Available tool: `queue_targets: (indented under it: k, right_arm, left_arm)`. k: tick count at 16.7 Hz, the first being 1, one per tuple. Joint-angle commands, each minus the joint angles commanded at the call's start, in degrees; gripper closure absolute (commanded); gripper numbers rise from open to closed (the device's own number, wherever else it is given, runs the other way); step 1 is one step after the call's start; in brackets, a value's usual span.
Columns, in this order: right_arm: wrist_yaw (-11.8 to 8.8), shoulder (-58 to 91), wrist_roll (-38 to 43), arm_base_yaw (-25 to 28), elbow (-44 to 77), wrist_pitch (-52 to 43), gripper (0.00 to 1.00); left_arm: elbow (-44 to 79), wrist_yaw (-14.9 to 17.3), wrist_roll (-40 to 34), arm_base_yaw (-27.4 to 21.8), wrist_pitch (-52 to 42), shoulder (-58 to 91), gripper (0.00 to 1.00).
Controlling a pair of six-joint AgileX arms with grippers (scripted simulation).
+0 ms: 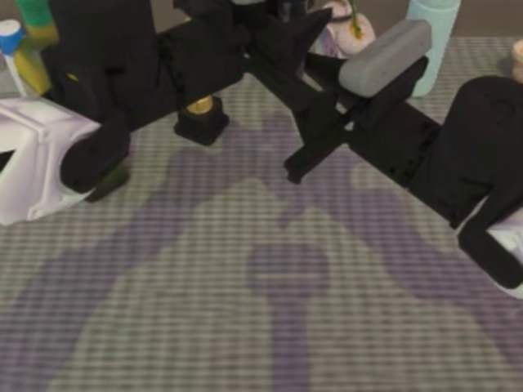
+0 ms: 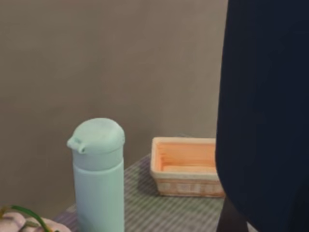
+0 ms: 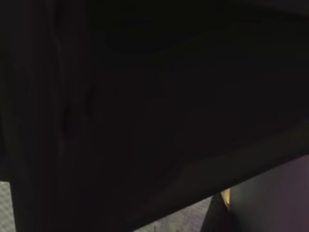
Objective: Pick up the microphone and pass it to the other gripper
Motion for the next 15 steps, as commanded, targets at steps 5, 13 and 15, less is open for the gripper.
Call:
queue_targets:
  k: [5, 13, 15]
  right_arm:
    - [0.0, 0.0, 0.0, 0.0, 0.0, 0.0, 1.00]
    - [0.0, 0.0, 0.0, 0.0, 0.0, 0.0, 0.62]
    - [0.0, 0.0, 0.0, 0.0, 0.0, 0.0, 0.47]
  left_arm:
    - [0.0, 0.0, 0.0, 0.0, 0.0, 0.0, 1.00]
    - [0.0, 0.0, 0.0, 0.0, 0.0, 0.0, 1.00]
    - [0.0, 0.0, 0.0, 0.0, 0.0, 0.0, 1.00]
